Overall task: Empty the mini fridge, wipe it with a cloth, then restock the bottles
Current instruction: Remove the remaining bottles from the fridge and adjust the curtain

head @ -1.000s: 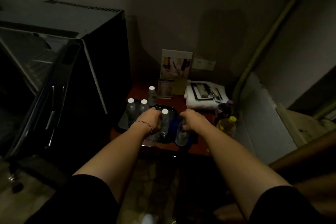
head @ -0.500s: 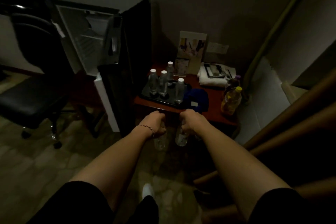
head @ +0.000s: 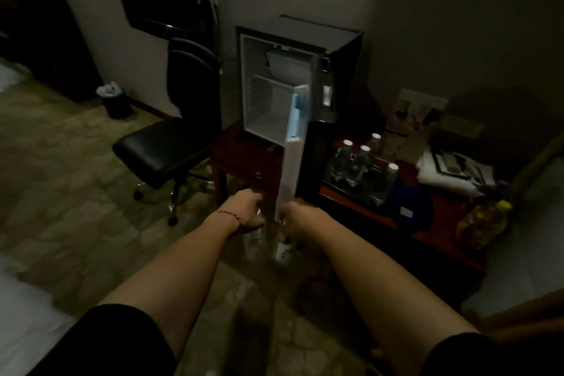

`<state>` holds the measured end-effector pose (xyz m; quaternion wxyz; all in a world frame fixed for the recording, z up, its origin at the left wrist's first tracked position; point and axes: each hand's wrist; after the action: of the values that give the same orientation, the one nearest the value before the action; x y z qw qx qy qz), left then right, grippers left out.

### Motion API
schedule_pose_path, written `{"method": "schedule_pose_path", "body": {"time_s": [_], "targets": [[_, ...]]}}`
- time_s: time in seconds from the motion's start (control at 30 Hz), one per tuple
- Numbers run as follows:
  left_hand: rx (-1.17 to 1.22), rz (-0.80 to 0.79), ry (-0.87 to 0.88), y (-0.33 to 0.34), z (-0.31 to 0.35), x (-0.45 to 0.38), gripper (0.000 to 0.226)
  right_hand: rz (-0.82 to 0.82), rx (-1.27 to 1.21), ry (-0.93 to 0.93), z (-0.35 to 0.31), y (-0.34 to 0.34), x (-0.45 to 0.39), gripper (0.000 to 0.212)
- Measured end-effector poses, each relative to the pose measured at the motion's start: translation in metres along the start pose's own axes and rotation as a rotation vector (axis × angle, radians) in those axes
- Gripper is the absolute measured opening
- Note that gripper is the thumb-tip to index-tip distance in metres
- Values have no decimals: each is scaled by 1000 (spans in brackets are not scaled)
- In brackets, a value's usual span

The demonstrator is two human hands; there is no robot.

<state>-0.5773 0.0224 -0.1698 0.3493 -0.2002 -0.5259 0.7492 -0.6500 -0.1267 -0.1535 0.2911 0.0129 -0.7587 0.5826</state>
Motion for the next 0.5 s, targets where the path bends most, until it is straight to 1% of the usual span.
{"method": "schedule_pose_path", "body": {"time_s": [0.07, 0.23, 0.5], "targets": [[1, 26, -34, -14, -31, 4, 39, -22, 98, -62, -37, -2, -14, 43], [3, 34, -71, -49, -125, -1, 35, -42, 9, -120, -124, -17, -65, 39], [-5, 85, -154, -130, -296, -30, 33, -16, 106, -180, -283, -64, -177, 36]]}}
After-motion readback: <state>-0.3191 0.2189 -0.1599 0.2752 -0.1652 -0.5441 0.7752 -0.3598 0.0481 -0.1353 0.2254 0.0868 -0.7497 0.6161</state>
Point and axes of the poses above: each hand's wrist, its own x-axis away from the middle knuckle, its own y-axis out of the palm, z = x × y, and after that the axes turned 15 degrees about y, right-handed
